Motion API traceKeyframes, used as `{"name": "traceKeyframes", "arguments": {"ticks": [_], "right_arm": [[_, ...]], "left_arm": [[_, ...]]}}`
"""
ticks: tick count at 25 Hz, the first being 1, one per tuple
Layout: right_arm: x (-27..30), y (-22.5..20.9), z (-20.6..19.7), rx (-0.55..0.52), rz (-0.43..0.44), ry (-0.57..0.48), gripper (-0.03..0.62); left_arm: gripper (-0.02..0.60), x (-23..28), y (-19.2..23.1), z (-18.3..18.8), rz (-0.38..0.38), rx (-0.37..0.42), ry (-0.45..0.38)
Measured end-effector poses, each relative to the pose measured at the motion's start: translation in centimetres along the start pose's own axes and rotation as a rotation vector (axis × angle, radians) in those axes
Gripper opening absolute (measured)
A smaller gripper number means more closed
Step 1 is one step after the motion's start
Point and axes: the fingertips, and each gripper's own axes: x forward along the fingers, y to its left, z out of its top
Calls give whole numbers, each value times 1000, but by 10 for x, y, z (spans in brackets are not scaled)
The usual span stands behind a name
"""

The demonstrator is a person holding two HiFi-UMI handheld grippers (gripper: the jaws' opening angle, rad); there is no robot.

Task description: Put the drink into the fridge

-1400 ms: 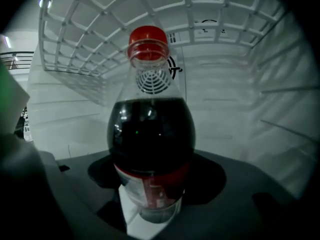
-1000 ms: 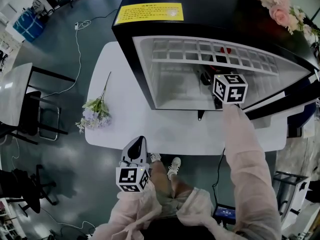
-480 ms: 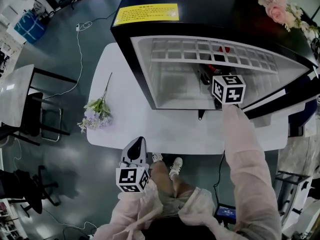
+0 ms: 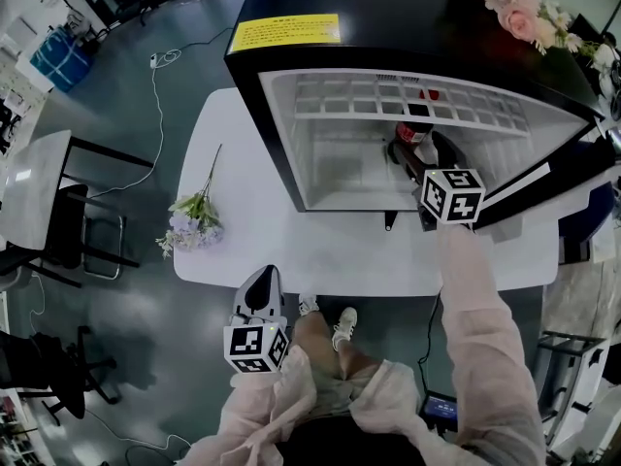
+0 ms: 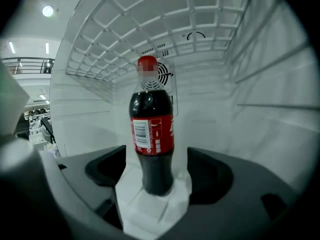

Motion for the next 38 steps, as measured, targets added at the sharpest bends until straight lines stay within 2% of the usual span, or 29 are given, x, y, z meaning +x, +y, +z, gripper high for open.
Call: {"name": "traceKeyframes", "arguments": {"ticks": [12,19,25,29,33,38], "right_arm": [[-61,29,-32,233,85,-3,364],[-92,50,-50,305,118,24,364],[-127,61,-43,334,128,2,362],[-154,62,-22,343,128,-71,347],[-182,58,-3,321,82,-140,309],[-212,60,2,287,31,-163,266]], "left_arm": [[11,-14,-3,16,-2,2,-64],[11,-19,-7,24,-5,5,-92],[11,-22,-21,37,-37,11,-121],[11,-24,-27,48,-38,16,-147],[11,-21,-37,57,-61,31,-160],[11,-15,-57,68,-115,54,-172]]}}
